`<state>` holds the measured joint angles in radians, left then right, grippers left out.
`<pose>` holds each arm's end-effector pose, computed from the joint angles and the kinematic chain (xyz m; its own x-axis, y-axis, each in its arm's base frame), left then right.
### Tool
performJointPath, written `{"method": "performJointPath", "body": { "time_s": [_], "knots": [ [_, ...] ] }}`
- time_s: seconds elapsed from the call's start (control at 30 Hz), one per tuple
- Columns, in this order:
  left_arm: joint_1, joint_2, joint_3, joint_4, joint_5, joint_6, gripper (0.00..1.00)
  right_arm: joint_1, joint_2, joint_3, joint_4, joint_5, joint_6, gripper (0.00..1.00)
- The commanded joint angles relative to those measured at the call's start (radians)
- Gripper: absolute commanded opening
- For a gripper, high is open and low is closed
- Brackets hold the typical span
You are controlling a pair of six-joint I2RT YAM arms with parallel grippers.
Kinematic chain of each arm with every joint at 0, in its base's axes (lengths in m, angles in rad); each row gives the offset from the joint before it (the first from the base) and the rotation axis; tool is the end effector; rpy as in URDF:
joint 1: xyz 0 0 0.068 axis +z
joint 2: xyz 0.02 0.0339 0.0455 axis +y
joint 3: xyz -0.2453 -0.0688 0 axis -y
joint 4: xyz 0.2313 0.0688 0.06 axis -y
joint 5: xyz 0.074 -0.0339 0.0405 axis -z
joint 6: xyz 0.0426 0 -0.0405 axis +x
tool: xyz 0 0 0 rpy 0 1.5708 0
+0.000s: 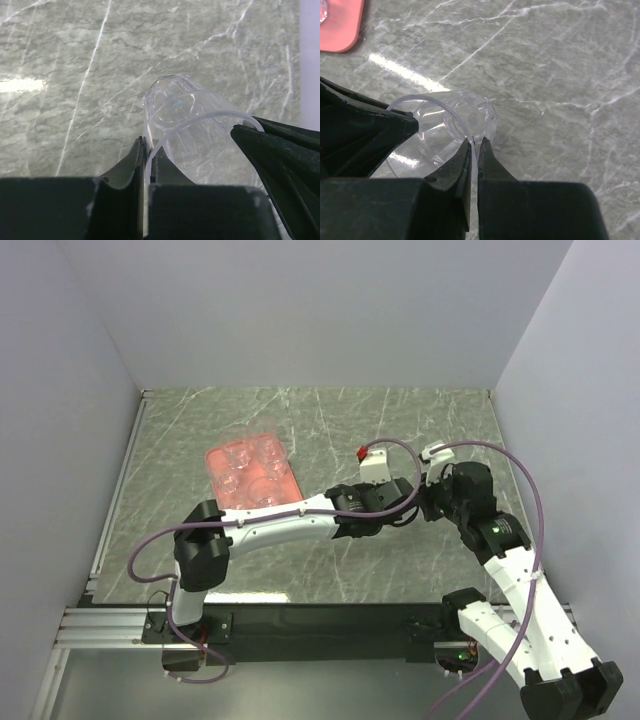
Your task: Place the glasses into the tray
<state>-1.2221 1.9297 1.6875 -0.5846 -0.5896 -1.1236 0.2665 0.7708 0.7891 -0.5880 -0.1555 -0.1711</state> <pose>0.1655 -0.3859 0.2654 -0.6970 -0.2761 -0.6617 0.0555 0.8993 -0.4337 0.1641 0.0516 0.2860 -0.4470 -0.2964 -0.8440 -0.4689 0.8811 -0.0611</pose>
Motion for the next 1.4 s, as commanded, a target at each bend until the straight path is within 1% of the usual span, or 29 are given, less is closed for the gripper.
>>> {"method": "performJointPath", "body": {
  "time_s": [0.0,0.03,0.07,0.1,0.13,0.2,0.23,0.27,0.3,0.33,0.43,0.53,0.63,0.67,0.7,0.77,0.87,0.97,1.07,1.1,1.2,1.23,1.27,1.37],
  "knots": [
    [0.004,-0.006,0.011,-0.089,-0.07,0.018,0.01,0.0,-0.045,0.007,0.03,-0.113,0.012,0.0],
    [0.004,-0.026,0.0,-0.078,-0.073,0.022,0.0,0.0,-0.053,0.006,0.022,-0.146,-0.002,0.0],
    [0.004,-0.038,-0.03,-0.07,-0.075,0.027,0.0,-0.006,-0.056,0.006,0.019,-0.162,-0.013,0.03],
    [0.004,-0.055,-0.05,-0.061,-0.078,0.034,0.0,-0.016,-0.062,0.006,0.013,-0.177,-0.024,0.09],
    [0.004,-0.095,-0.073,-0.031,-0.079,0.039,0.0,-0.022,-0.071,0.007,0.007,-0.202,-0.04,0.22],
    [0.004,-0.139,-0.167,0.021,-0.073,0.077,0.0,-0.041,-0.082,0.013,-0.006,-0.231,-0.06,0.35],
    [0.006,-0.188,-0.201,0.052,-0.066,0.091,0.0,-0.058,-0.09,0.016,-0.018,-0.245,-0.086,0.46],
    [0.007,-0.211,-0.259,0.096,-0.056,0.103,0.0,-0.067,-0.094,0.022,-0.029,-0.284,-0.102,0.51],
    [0.01,-0.231,-0.284,0.11,-0.052,0.111,0.0,-0.076,-0.099,0.027,-0.044,-0.309,-0.131,0.53],
    [0.013,-0.263,-0.304,0.115,-0.049,0.113,0.0,-0.102,-0.11,0.032,-0.064,-0.328,-0.169,0.59],
    [0.026,-0.31,-0.36,0.092,-0.052,0.094,0.0,-0.147,-0.128,0.041,-0.094,-0.391,-0.235,0.67],
    [0.038,-0.365,-0.417,0.048,-0.055,0.055,0.0,-0.202,-0.142,0.015,-0.075,-0.398,-0.248,0.71],
    [0.061,-0.428,-0.482,0.005,-0.044,-0.014,0.0,-0.256,-0.151,-0.051,-0.023,-0.427,-0.243,0.74],
    [0.071,-0.44,-0.508,-0.01,-0.036,-0.037,0.0,-0.291,-0.151,-0.082,-0.009,-0.443,-0.243,0.74],
    [0.096,-0.451,-0.518,-0.032,-0.026,-0.085,0.0,-0.299,-0.137,-0.079,-0.006,-0.446,-0.245,0.74],
    [0.14,-0.474,-0.545,-0.083,-0.012,-0.132,0.0,-0.317,-0.113,-0.062,-0.006,-0.447,-0.234,0.74],
    [0.185,-0.502,-0.566,-0.093,-0.01,-0.139,0.0,-0.322,-0.076,-0.059,-0.006,-0.457,-0.231,0.74],
    [0.275,-0.514,-0.577,-0.057,0.019,-0.067,0.0,-0.337,-0.082,-0.067,0.0,-0.455,-0.228,0.74],
    [0.328,-0.483,-0.555,-0.031,0.066,0.008,0.0,-0.349,-0.09,-0.07,0.004,-0.46,-0.226,0.74],
    [0.351,-0.45,-0.543,-0.037,0.07,0.062,0.0,-0.351,-0.091,-0.071,0.004,-0.461,-0.225,0.74],
    [0.374,-0.39,-0.471,-0.07,0.062,0.178,0.0,-0.358,-0.094,-0.07,0.002,-0.461,-0.226,0.74],
    [0.378,-0.347,-0.432,-0.084,0.062,0.209,0.0,-0.362,-0.094,-0.07,0.002,-0.461,-0.226,0.74],
    [0.391,-0.327,-0.41,-0.11,0.06,0.266,0.0,-0.362,-0.094,-0.07,0.002,-0.461,-0.226,0.74],
    [0.407,-0.267,-0.345,-0.135,0.045,0.344,0.0,-0.368,-0.096,-0.07,0.001,-0.463,-0.228,0.74]
  ]
}}
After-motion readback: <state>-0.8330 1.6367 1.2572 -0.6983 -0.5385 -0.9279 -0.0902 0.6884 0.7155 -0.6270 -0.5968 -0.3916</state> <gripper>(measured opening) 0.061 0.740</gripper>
